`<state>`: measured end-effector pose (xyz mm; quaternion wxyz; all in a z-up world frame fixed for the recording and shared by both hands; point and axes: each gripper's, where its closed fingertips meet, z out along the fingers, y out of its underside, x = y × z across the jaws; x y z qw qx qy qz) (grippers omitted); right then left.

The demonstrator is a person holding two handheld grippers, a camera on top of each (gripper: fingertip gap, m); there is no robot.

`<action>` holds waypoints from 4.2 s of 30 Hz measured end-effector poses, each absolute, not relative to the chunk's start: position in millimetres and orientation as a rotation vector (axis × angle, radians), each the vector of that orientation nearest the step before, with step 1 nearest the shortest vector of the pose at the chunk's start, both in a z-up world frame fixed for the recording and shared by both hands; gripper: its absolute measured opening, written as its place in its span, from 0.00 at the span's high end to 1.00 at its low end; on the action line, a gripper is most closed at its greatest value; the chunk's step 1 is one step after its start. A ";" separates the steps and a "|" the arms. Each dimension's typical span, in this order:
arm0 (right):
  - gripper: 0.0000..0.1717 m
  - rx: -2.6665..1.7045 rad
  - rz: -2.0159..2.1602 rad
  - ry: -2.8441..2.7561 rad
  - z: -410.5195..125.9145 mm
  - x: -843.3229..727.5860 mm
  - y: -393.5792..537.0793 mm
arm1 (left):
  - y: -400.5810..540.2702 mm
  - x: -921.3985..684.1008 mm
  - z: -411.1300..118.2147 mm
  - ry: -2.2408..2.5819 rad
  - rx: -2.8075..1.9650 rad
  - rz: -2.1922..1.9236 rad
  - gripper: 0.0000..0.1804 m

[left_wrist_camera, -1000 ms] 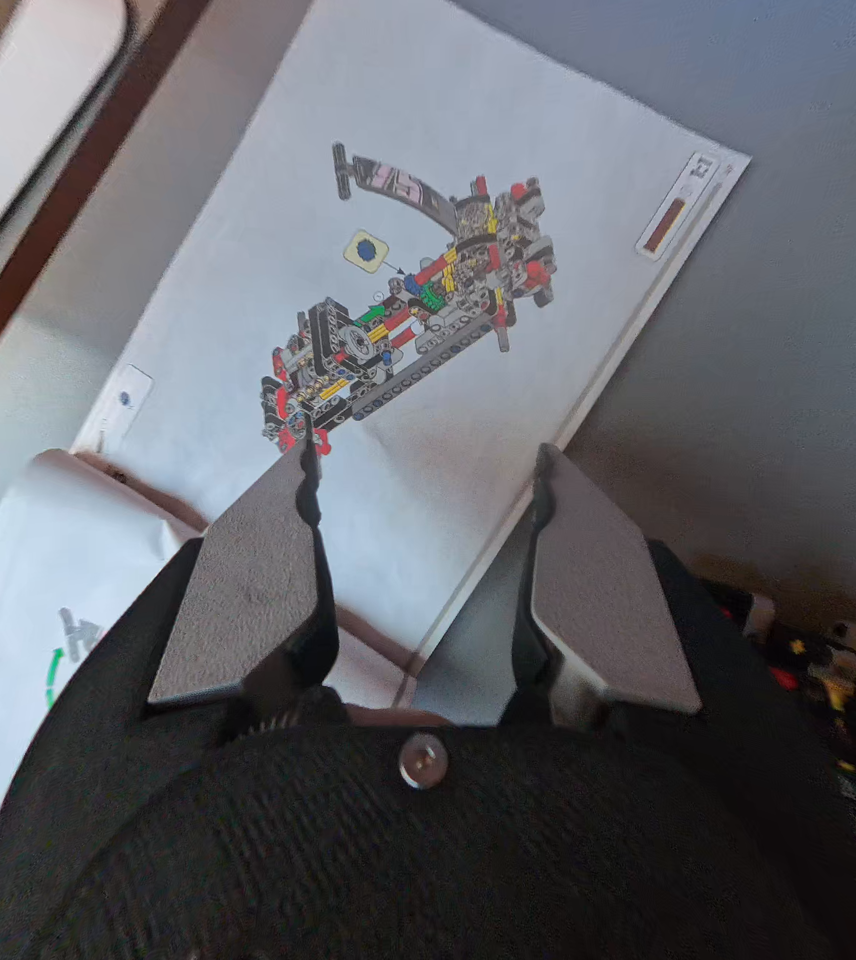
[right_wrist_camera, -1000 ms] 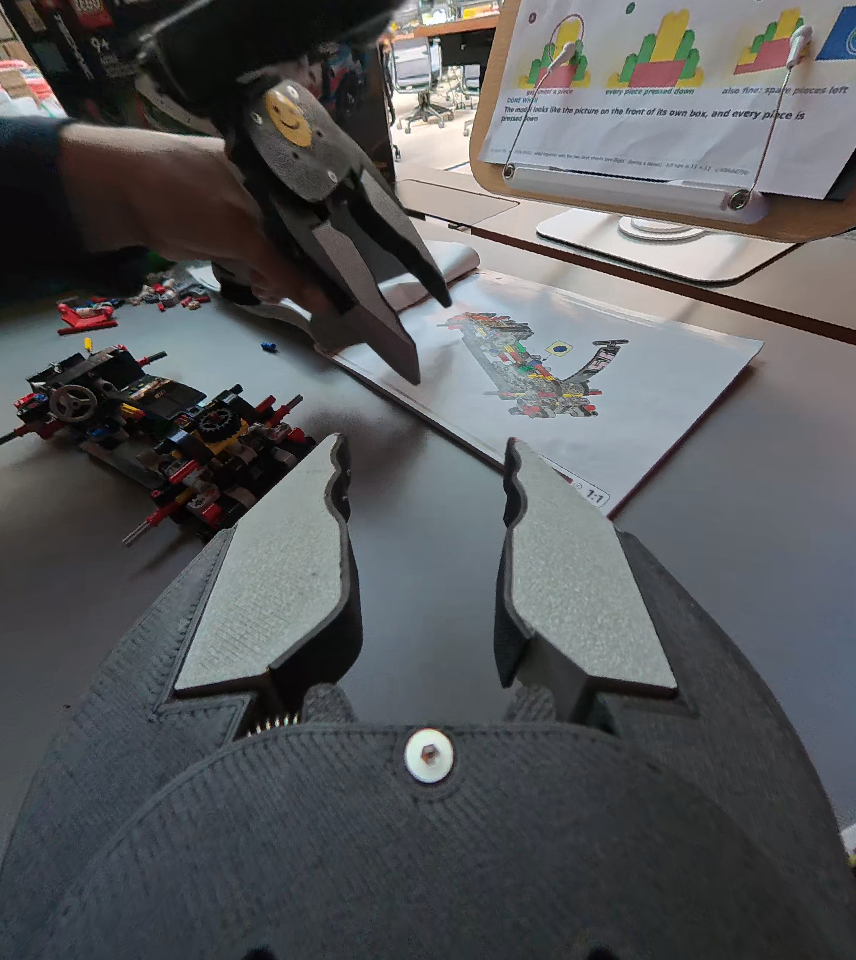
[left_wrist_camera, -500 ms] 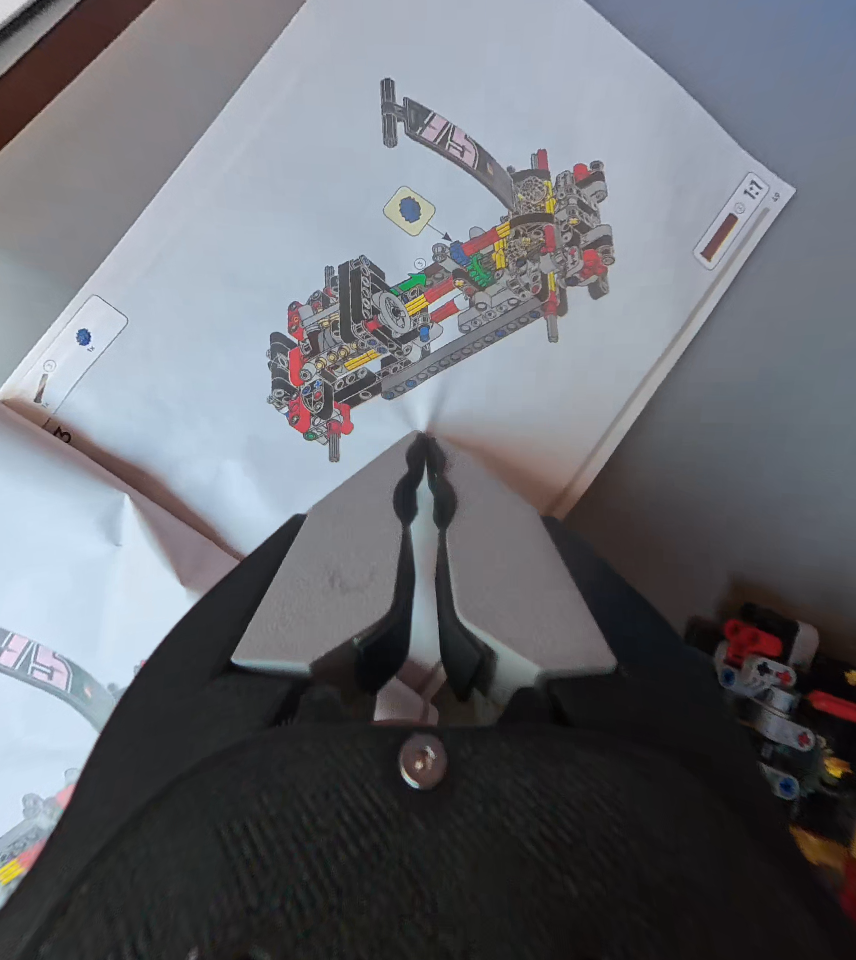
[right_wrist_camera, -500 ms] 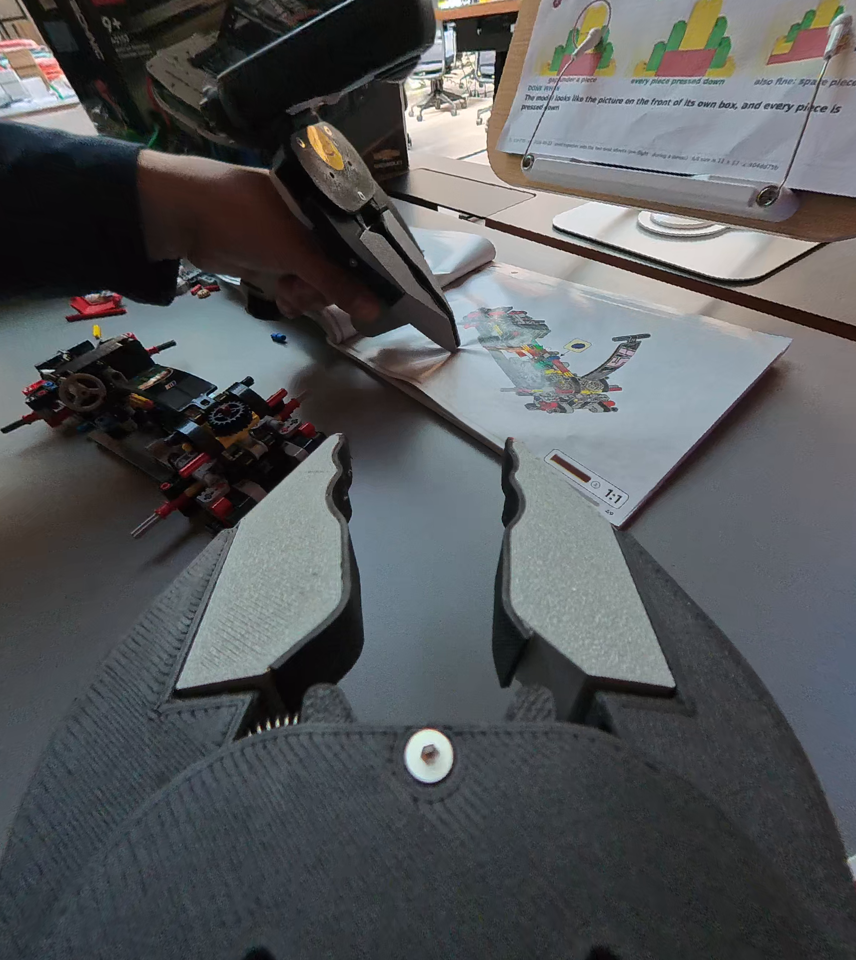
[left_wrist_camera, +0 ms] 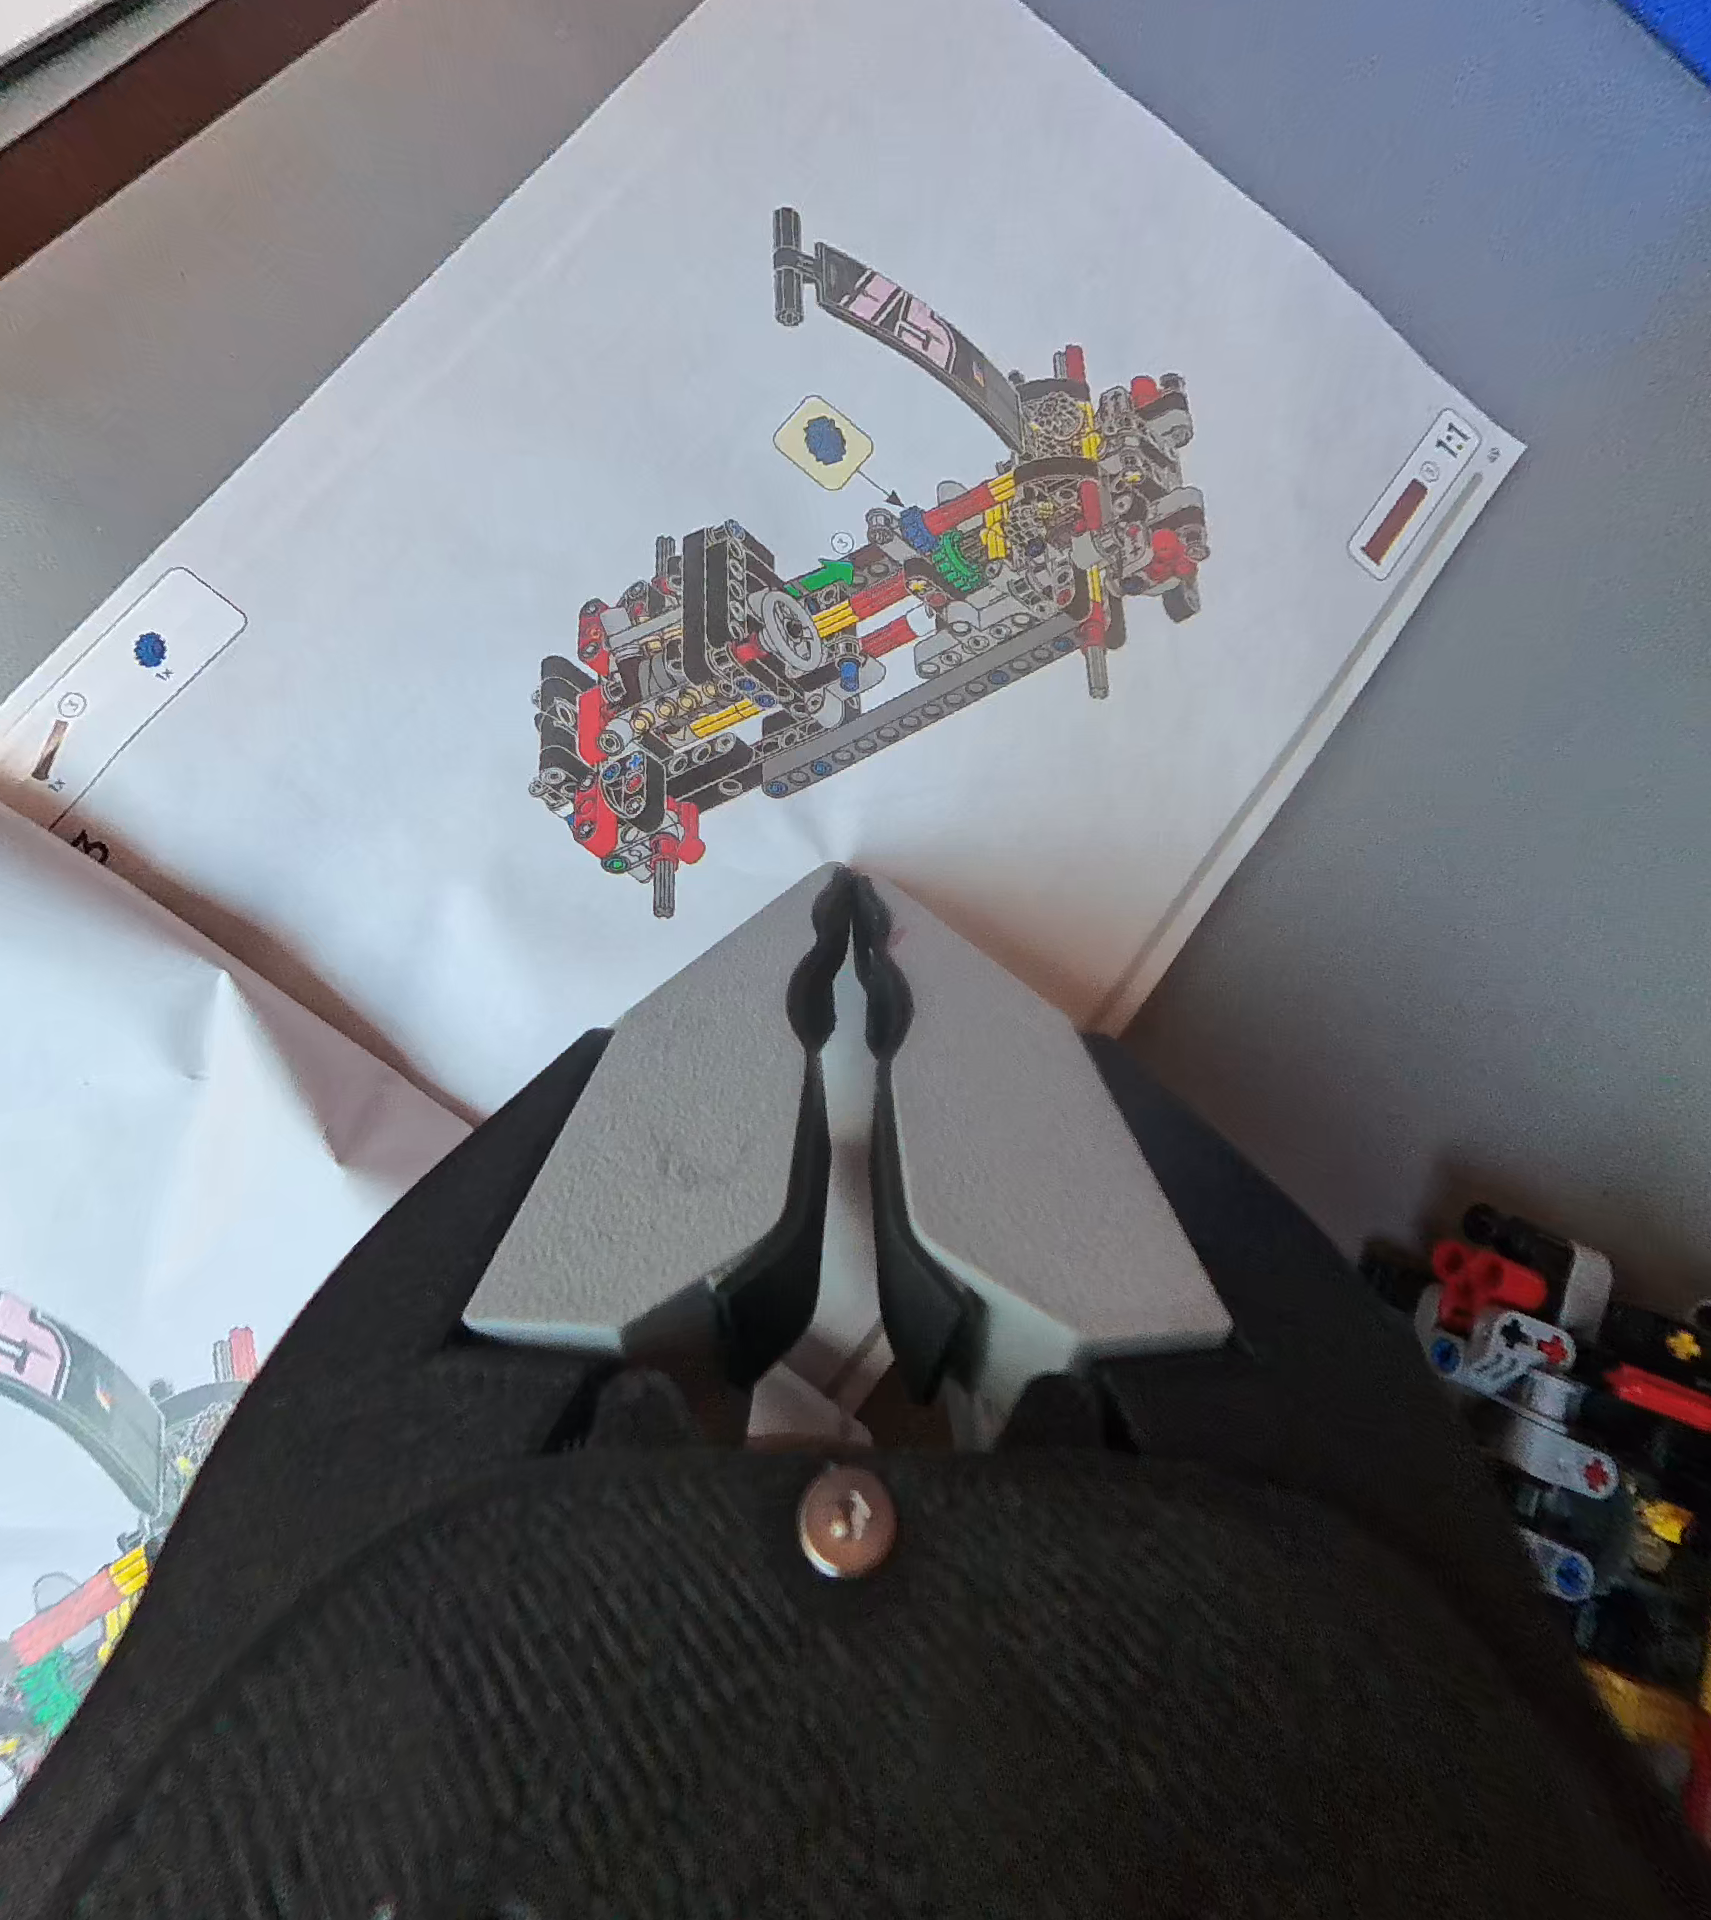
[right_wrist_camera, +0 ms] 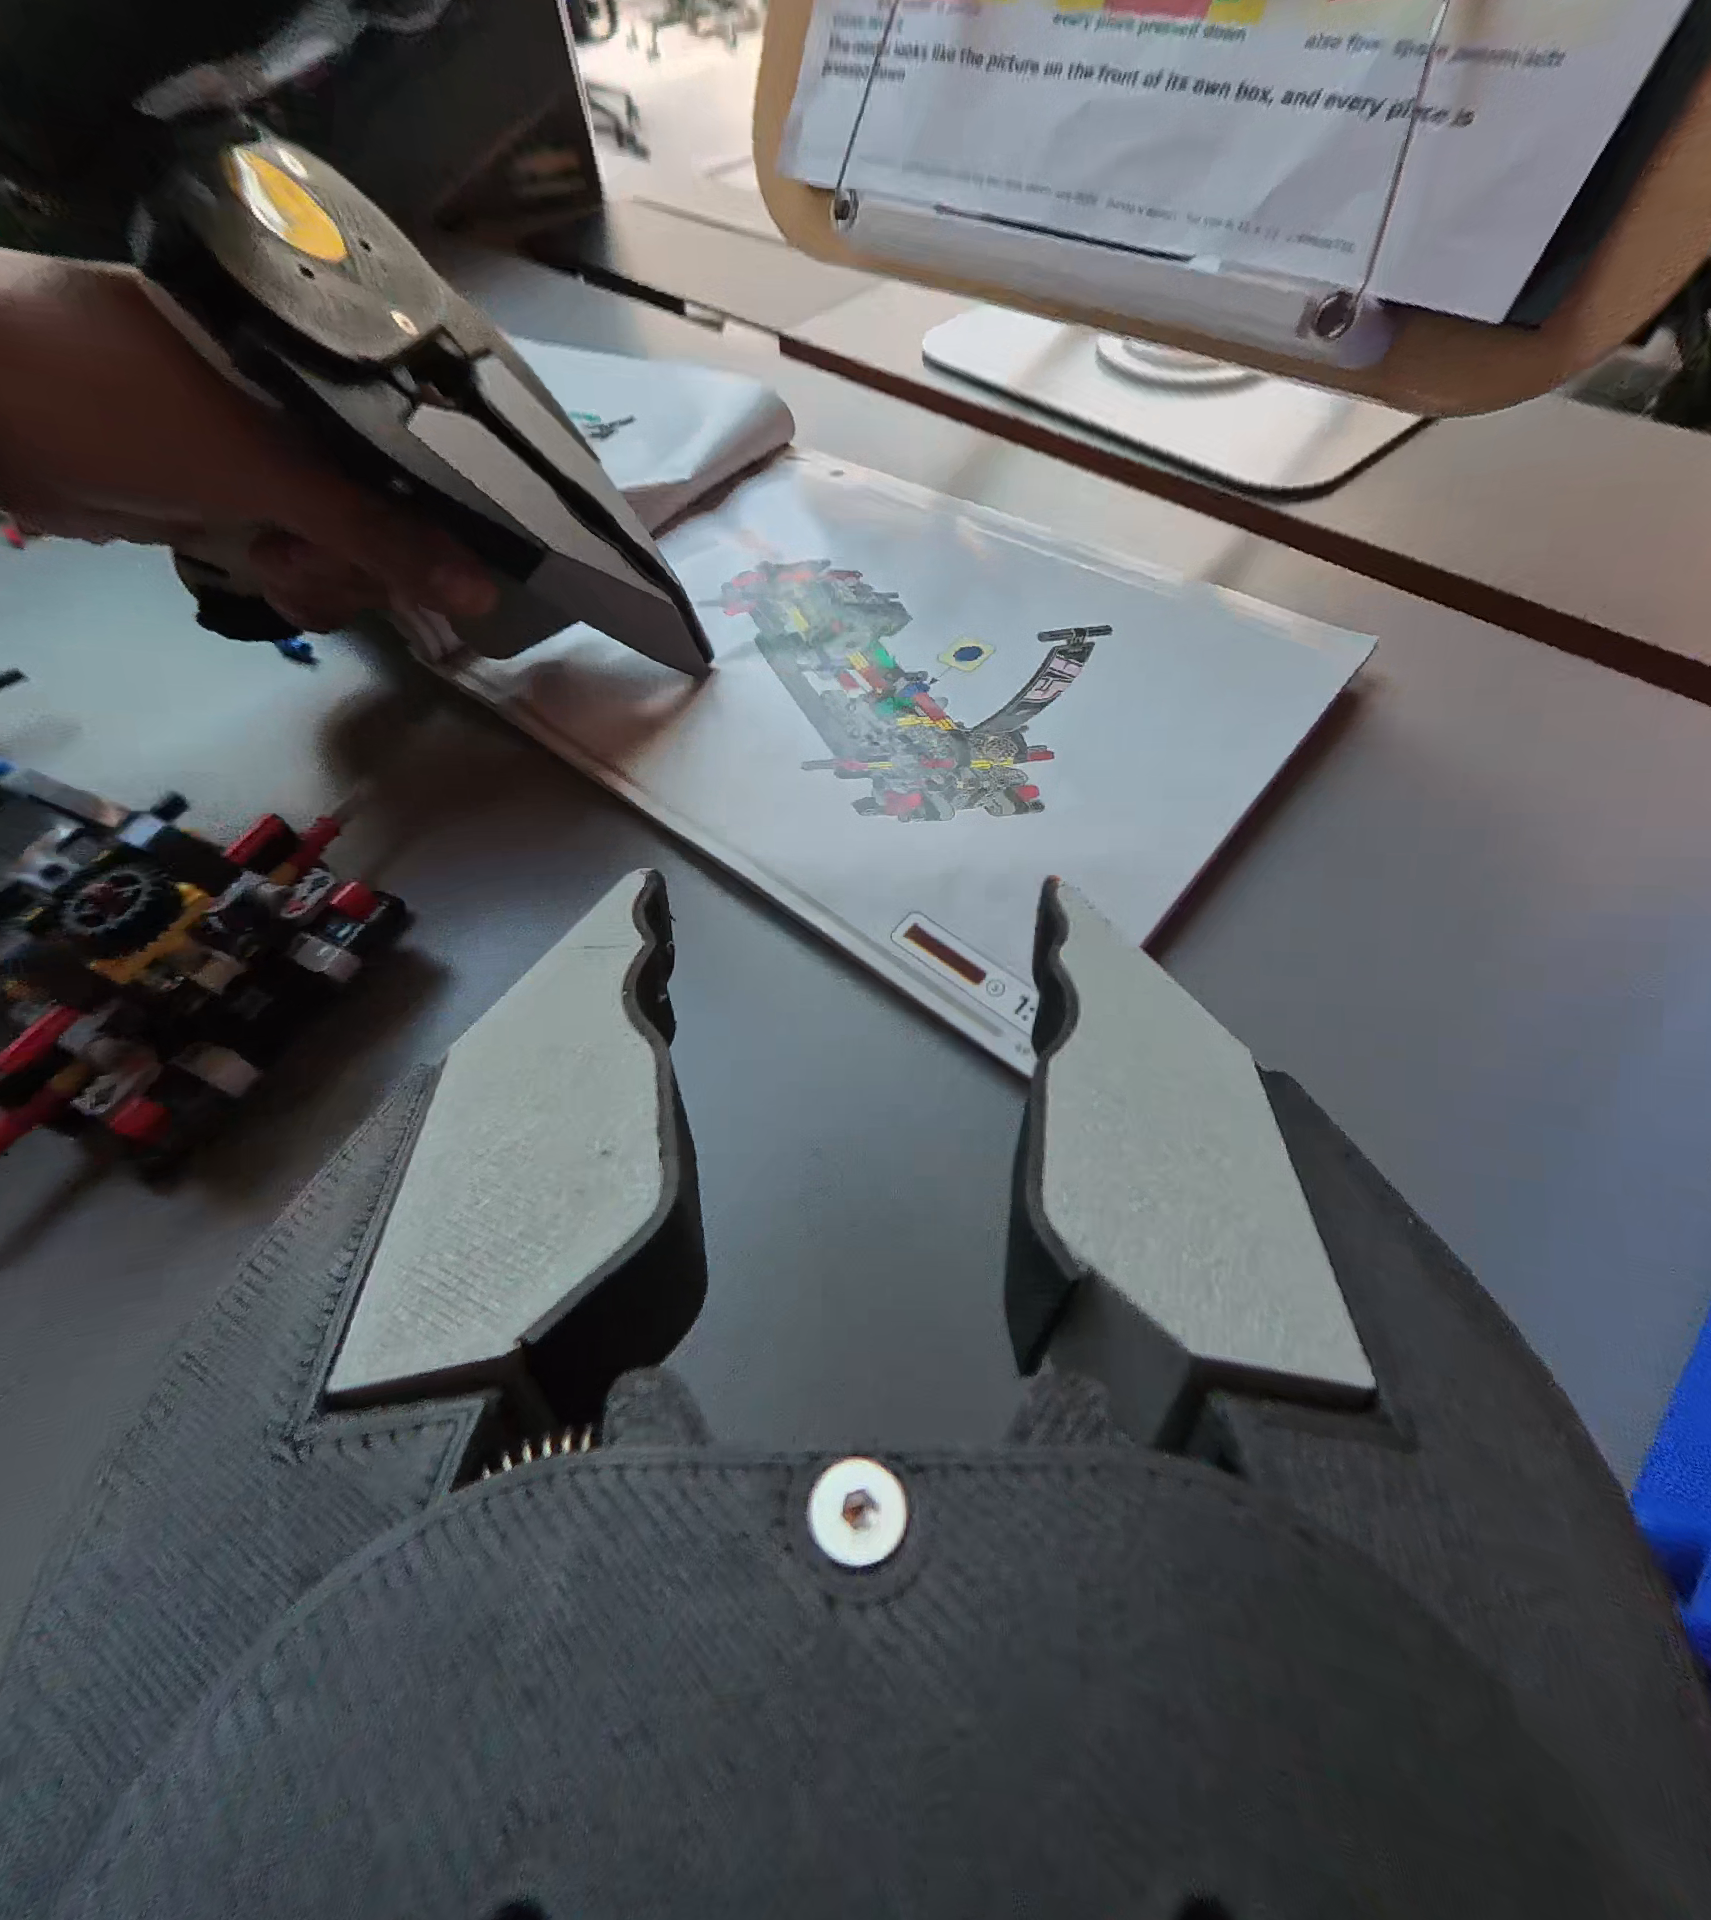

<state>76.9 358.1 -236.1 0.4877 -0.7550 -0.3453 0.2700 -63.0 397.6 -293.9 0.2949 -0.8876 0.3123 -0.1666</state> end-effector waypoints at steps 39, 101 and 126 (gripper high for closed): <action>0.72 -1.770 0.599 -0.524 -212.3 102.7 435.6 | 422.1 -43.7 -301.7 0.804 -2.594 -0.177 0.45; 0.79 -1.803 1.081 -0.635 -218.3 51.7 401.7 | 413.0 -73.5 -247.0 0.500 -2.246 -0.630 1.00; 1.00 -1.837 1.456 -0.680 -171.9 -19.2 386.9 | 217.5 -229.1 -161.2 0.503 -2.119 -0.461 0.66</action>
